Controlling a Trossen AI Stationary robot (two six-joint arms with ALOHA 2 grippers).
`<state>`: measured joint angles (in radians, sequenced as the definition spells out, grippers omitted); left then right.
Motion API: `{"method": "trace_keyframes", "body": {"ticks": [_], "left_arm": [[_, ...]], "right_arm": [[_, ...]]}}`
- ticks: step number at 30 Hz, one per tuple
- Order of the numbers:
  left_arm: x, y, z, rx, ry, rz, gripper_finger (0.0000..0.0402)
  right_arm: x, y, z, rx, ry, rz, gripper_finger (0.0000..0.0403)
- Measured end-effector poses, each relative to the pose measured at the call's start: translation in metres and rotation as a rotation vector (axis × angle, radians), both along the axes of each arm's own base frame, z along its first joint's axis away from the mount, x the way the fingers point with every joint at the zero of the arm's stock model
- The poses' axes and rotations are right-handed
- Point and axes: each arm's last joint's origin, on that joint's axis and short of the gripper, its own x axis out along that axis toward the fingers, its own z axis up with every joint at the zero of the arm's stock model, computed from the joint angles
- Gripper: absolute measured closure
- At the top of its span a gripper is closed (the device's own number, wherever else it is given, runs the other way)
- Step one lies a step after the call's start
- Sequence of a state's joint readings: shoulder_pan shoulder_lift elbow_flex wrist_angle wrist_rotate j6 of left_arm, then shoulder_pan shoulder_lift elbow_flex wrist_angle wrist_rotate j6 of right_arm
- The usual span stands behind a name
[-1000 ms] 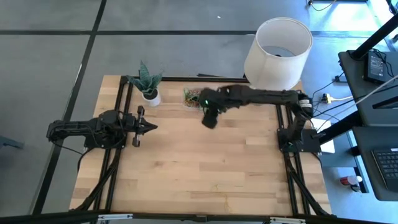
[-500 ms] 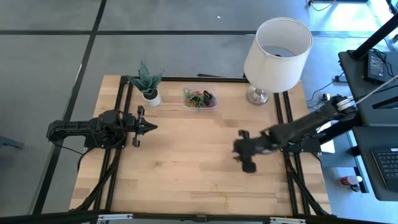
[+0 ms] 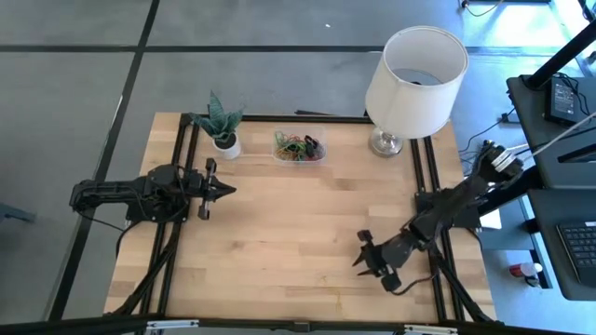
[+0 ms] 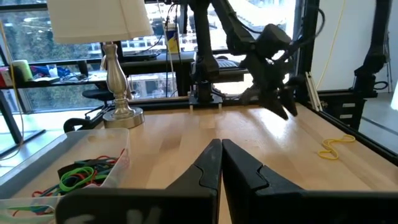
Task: Pick and place rubber bands into bin
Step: Put the yellow rubber band into the transparent bin
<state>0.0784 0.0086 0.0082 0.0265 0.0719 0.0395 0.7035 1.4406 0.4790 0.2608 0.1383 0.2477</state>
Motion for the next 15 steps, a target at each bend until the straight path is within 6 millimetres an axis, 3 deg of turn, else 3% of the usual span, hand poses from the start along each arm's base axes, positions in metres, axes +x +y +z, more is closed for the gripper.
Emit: {"method": "trace_keyframes", "body": {"ticks": [15], "left_arm": [[0.000, 0.000, 0.000, 0.000, 0.000, 0.000, 0.0397]], "right_arm": [[0.057, 0.050, -0.045, -0.095, -0.033, 0.133, 0.0258]]}}
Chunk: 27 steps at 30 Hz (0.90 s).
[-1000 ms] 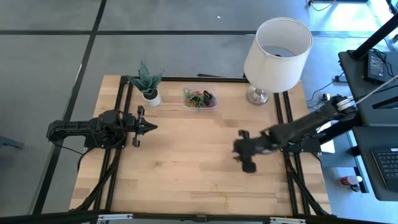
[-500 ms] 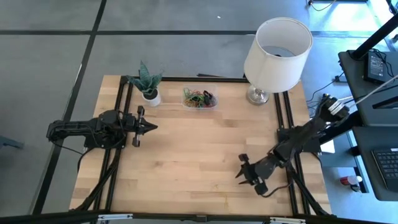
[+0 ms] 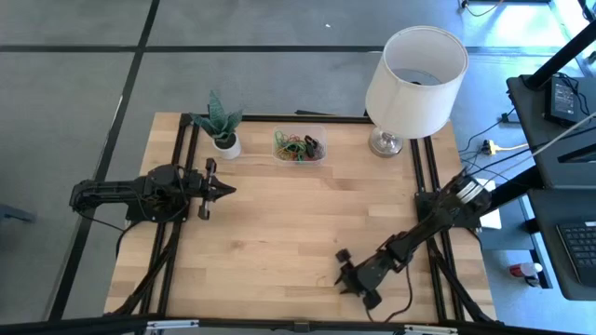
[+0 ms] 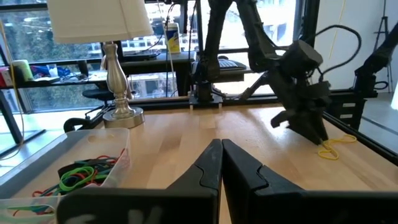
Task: Pick and place rubber bands into bin
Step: Put the yellow rubber band into the transparent bin
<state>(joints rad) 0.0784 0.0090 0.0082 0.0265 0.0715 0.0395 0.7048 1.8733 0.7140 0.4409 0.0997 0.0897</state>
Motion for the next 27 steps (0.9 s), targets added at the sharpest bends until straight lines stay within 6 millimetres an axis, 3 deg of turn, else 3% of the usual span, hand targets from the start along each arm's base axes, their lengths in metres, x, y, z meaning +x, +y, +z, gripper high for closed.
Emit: {"method": "trace_keyframes", "body": {"ticks": [5, 8, 11, 15, 20, 27], "left_arm": [[0.000, 0.000, 0.000, 0.000, -0.002, -0.001, 0.0396], [0.000, 0.000, 0.000, 0.000, 0.000, 0.000, 0.0394], [0.000, 0.000, 0.000, 0.000, 0.000, 0.000, 0.0394], [0.000, 0.000, 0.000, 0.000, 0.000, -0.001, 0.0396], [0.000, 0.000, 0.000, 0.000, -0.001, -0.001, 0.0393], [0.000, 0.000, 0.000, 0.000, -0.001, 0.000, 0.0397]], "right_arm": [[0.013, 0.011, -0.014, -0.026, -0.004, 0.038, 0.0267], [0.015, 0.012, -0.019, -0.008, 0.012, 0.031, 0.0307], [0.017, 0.009, -0.020, 0.014, 0.020, 0.030, 0.0377], [0.022, 0.003, -0.019, 0.034, 0.029, 0.030, 0.0392], [0.032, -0.016, -0.005, 0.054, 0.030, -0.013, 0.0399], [0.056, -0.066, 0.028, -0.010, -0.087, -0.222, 0.0401]]}}
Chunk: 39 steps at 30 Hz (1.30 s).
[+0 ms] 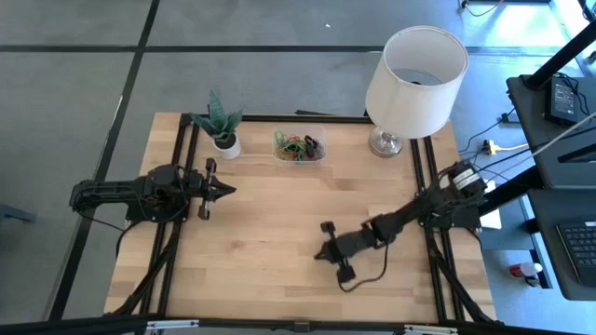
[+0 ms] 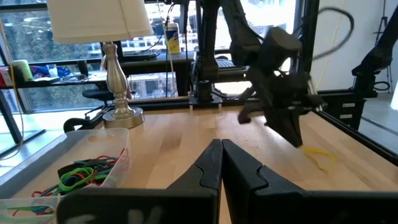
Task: Pick and place rubber bands into bin
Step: Put the yellow rubber band into the transparent bin
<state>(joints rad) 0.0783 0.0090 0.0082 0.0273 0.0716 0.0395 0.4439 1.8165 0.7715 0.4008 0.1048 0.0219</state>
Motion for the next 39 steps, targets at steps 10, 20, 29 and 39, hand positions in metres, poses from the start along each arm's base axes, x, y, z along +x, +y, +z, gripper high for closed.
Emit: {"method": "trace_keyframes", "body": {"ticks": [10, 20, 29, 39], "left_arm": [[0.000, 0.000, 0.000, 0.000, 0.001, 0.000, 0.0395], [0.000, 0.000, 0.000, 0.000, 0.000, 0.000, 0.0395], [0.000, 0.000, 0.000, 0.000, 0.001, 0.000, 0.0395], [0.000, 0.000, 0.000, 0.000, 0.002, 0.000, 0.0395]], "right_arm": [[0.051, -0.080, 0.081, -0.165, -0.201, -0.317, 0.0403], [0.106, -0.188, 0.121, -0.317, -0.188, -0.744, 0.0403], [0.098, -0.236, 0.079, -0.237, 0.069, -0.944, 0.0403], [0.107, -0.246, 0.053, -0.129, 0.047, -1.012, 0.0366]]}}
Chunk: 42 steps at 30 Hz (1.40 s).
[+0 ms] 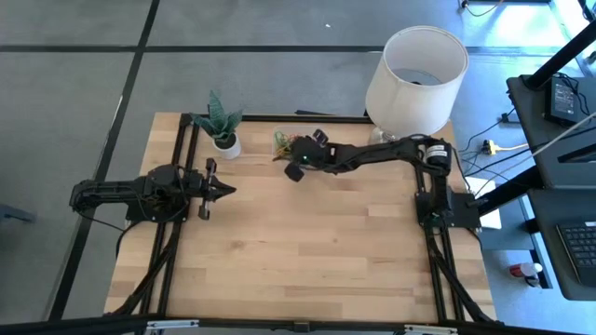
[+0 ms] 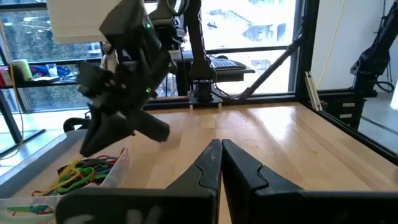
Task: Pick and place rubber bands into bin
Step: Put the yellow rubber band into the transparent bin, then return to Home Position
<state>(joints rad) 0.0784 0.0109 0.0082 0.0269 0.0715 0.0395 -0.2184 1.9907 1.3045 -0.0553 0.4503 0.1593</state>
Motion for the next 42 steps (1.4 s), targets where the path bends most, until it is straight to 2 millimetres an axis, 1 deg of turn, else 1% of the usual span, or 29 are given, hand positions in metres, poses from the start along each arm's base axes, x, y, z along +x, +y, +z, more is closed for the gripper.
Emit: {"method": "trace_keyframes", "body": {"ticks": [3, 6, 10, 12, 15, 19, 21, 23, 26, 28, 29, 32, 34, 38, 42], "left_arm": [[0.000, 0.000, 0.000, 0.000, 0.000, 0.000, 0.0393], [0.000, 0.000, 0.000, 0.000, 0.000, 0.000, 0.0395], [0.000, 0.000, 0.000, 0.000, 0.000, 0.000, 0.0397], [0.000, 0.000, 0.000, 0.000, 0.000, 0.000, 0.0397], [0.000, 0.000, 0.000, 0.000, 0.000, 0.000, 0.0396], [0.000, 0.000, 0.000, 0.000, 0.000, 0.000, 0.0397], [0.000, 0.000, 0.000, 0.000, 0.000, 0.001, 0.0397], [0.000, 0.000, 0.000, 0.000, 0.001, -0.002, 0.0396], [0.000, 0.000, 0.000, 0.000, 0.000, 0.000, 0.0394], [0.000, 0.000, 0.000, 0.000, 0.001, 0.001, 0.0394], [0.000, 0.000, 0.000, 0.000, 0.002, 0.001, 0.0394], [0.000, 0.000, 0.000, 0.000, 0.002, 0.001, 0.0396], [0.000, 0.000, 0.000, 0.000, 0.002, 0.001, 0.0396], [0.000, 0.000, 0.000, 0.000, 0.002, 0.001, 0.0393], [0.000, 0.000, 0.000, 0.000, 0.002, 0.000, 0.0396]], "right_arm": [[-0.001, -0.005, 0.004, 0.039, -0.070, -0.063, 0.0341], [-0.002, -0.010, 0.004, 0.084, -0.110, -0.110, 0.0312], [-0.002, -0.011, 0.004, 0.166, -0.149, -0.116, 0.0276], [-0.004, -0.010, 0.006, 0.194, -0.164, -0.129, 0.0261], [-0.003, -0.010, 0.018, 0.208, -0.179, -0.141, 0.0245], [-0.007, -0.009, 0.038, 0.217, -0.111, -0.151, 0.0237], [-0.011, -0.008, 0.051, 0.217, -0.079, -0.148, 0.0243], [-0.016, -0.006, 0.061, 0.197, -0.038, -0.120, 0.0262], [-0.026, 0.000, 0.071, 0.178, 0.036, -0.081, 0.0319], [-0.031, 0.007, 0.073, 0.143, 0.085, -0.020, 0.0371], [-0.034, 0.012, 0.075, 0.122, 0.083, 0.027, 0.0386], [-0.048, 0.034, 0.073, 0.064, 0.012, 0.144, 0.0392], [-0.065, 0.049, 0.067, 0.053, -0.050, 0.246, 0.0395], [-0.108, 0.072, 0.056, 0.061, -0.220, 0.480, 0.0398], [-0.154, 0.084, 0.040, 0.055, -0.322, 0.660, 0.0399]]}}
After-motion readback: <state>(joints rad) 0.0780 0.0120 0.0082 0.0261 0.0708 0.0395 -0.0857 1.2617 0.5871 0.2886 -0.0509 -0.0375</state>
